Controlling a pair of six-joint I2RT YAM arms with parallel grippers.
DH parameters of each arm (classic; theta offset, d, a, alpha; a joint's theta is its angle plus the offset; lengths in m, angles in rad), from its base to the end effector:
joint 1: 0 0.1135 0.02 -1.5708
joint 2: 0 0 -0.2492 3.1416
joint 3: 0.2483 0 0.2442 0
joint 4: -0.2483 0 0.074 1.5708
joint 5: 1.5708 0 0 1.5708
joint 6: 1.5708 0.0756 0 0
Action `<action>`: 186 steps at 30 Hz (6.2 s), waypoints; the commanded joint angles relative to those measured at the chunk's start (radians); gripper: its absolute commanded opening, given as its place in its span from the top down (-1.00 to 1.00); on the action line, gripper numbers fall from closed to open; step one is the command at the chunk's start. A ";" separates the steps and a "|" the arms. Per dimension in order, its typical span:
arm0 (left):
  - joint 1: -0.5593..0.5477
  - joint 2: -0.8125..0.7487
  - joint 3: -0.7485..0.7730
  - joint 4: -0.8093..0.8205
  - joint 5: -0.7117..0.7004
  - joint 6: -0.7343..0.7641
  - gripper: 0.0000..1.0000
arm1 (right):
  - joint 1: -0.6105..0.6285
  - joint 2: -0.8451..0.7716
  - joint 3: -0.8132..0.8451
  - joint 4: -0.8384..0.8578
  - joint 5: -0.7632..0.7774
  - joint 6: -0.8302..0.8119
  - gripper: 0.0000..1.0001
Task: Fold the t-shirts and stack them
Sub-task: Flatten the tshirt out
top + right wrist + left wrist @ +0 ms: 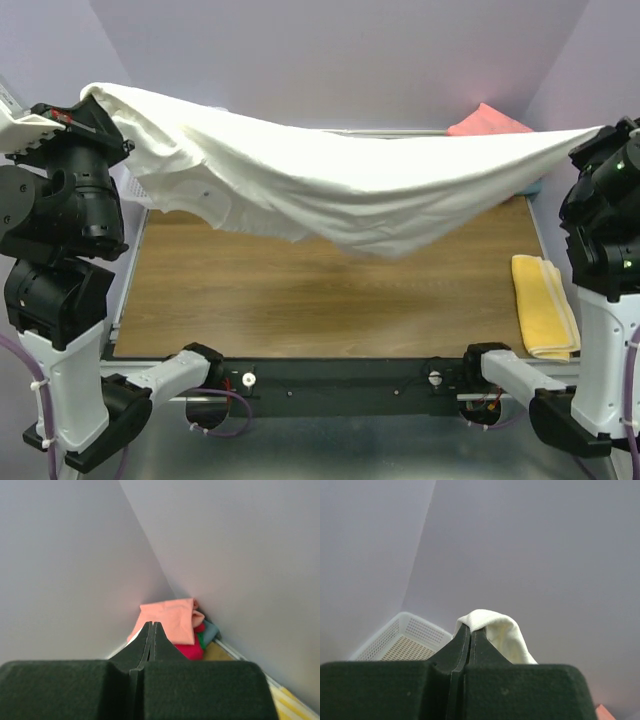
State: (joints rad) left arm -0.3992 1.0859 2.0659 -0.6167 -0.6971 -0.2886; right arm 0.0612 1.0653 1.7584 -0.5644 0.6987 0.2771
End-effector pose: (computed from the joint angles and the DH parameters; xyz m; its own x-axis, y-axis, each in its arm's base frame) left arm 0.1195 0.0023 0.6109 0.3864 -0.3998 -0.8311 -0.1512 0.8615 -0.4847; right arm 0.1765 -0.0379 0.5459 0.2846 0.2273 -0.9313 0.5323 0.7705 0.3507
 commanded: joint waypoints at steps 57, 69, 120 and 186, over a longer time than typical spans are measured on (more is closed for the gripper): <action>0.051 0.812 -0.375 0.170 0.528 -0.135 -0.62 | 0.229 0.812 -0.333 0.095 -0.626 0.169 -0.18; -0.210 0.554 -0.855 0.186 0.538 -0.239 -0.59 | 0.362 0.840 -0.362 0.081 -0.688 0.119 -0.14; -0.461 0.557 -1.152 0.198 0.625 -0.419 0.12 | 0.663 1.001 -0.280 0.020 -0.656 0.152 0.10; -0.167 0.127 -1.029 -0.410 0.027 -0.787 1.00 | 0.057 1.284 0.702 -0.066 -0.180 -0.088 -0.40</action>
State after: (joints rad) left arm -0.5705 1.2030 1.0336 -1.0584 -0.6392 -1.1072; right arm 0.1349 2.3936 2.4500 -0.6590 0.5079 0.2039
